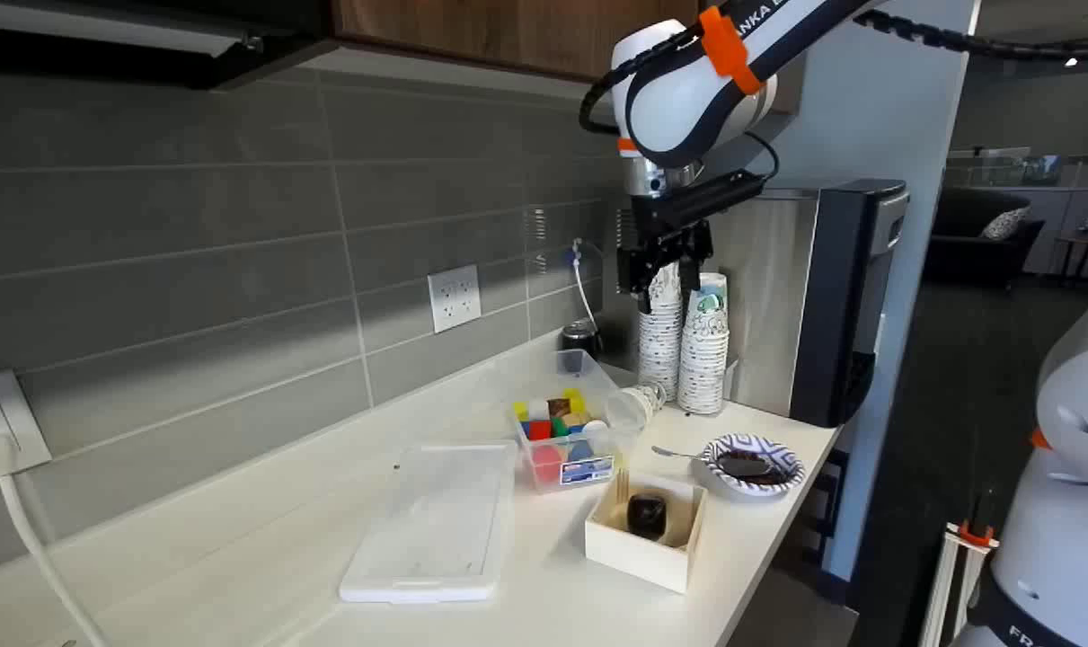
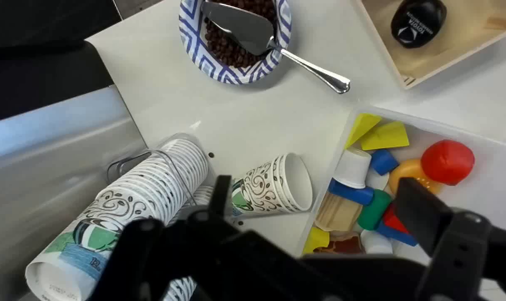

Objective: Put the coffee pod in the wooden box.

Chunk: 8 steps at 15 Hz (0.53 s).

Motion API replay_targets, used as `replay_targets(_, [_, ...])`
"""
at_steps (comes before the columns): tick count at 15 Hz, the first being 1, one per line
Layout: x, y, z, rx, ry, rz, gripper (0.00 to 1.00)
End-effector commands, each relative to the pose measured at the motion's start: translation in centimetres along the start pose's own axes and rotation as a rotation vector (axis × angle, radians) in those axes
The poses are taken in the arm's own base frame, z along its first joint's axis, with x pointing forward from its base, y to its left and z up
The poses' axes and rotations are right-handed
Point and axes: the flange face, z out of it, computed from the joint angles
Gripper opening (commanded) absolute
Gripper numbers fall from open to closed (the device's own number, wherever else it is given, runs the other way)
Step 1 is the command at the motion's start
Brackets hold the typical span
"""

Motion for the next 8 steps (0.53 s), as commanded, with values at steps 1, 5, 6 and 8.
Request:
replay_targets(1, [0.0, 0.0, -0.1, 0.000, 0.000, 0.000, 1.00])
replay_targets(5, [0.2, -0.6, 0.4, 0.016, -0.006, -0.023, 1.00])
replay_targets(6, [0.1, -1.7, 1.1, 0.060, -0.013, -0.077, 1.00])
replay_targets(8, [-0.2, -4.2, 2.4, 0.127, 0.003, -0.166, 1.00])
